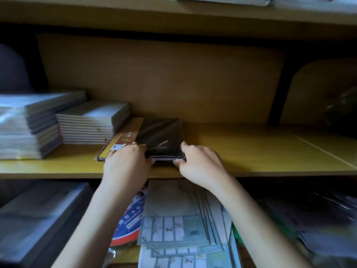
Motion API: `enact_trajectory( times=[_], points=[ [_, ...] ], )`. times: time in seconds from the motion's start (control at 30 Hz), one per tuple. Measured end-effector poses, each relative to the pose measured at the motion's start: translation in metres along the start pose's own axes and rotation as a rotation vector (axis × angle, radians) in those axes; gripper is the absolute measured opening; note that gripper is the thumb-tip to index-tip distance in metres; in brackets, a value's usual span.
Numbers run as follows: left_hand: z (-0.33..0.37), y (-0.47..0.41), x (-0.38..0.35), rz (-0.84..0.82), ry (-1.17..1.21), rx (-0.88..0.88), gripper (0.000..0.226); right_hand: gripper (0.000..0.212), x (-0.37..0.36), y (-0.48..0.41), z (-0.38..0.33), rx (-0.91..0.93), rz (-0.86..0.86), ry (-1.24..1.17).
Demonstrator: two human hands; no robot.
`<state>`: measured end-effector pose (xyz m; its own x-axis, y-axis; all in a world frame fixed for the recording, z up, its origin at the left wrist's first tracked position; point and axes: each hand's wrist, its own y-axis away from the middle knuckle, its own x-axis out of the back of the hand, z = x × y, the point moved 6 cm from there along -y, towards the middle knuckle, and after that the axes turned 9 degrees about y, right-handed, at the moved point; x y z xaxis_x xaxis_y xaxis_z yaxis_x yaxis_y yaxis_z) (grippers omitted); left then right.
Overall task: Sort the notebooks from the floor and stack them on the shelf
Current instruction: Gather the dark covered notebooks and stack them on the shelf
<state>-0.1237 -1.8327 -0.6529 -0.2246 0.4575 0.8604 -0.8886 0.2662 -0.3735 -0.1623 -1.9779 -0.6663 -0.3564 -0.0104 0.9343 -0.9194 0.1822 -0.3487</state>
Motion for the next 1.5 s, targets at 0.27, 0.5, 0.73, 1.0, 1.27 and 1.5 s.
enact_trajectory(
  times=[0.27, 0.5, 0.73, 1.0, 1.27, 1.5],
  points=[
    [-0.006, -0.035, -0.036, -0.062, -0.096, -0.031, 0.054, 0.065, -0.02, -0.019, 0.032, -0.193, -0.025, -0.369],
    [-0.006, -0.046, -0.04, -0.02, -0.097, -0.003, 0.065, 0.05, -0.014, -0.019, 0.022, -0.269, 0.179, -0.075],
    [-0.019, -0.053, -0.036, -0.009, 0.091, -0.105, 0.056, 0.042, -0.017, -0.024, 0.024, -0.306, 0.185, -0.071],
    [-0.017, -0.053, -0.039, -0.056, 0.039, -0.122, 0.053, 0.033, -0.018, -0.017, 0.025, -0.181, 0.24, -0.097],
    [-0.016, -0.057, -0.04, -0.004, 0.054, -0.094, 0.046, 0.027, -0.023, -0.023, 0.032, -0.302, 0.224, -0.141],
    [-0.017, -0.05, -0.04, 0.115, 0.137, -0.117, 0.044, 0.032, -0.017, -0.016, 0.025, -0.261, 0.249, -0.115]
  ],
)
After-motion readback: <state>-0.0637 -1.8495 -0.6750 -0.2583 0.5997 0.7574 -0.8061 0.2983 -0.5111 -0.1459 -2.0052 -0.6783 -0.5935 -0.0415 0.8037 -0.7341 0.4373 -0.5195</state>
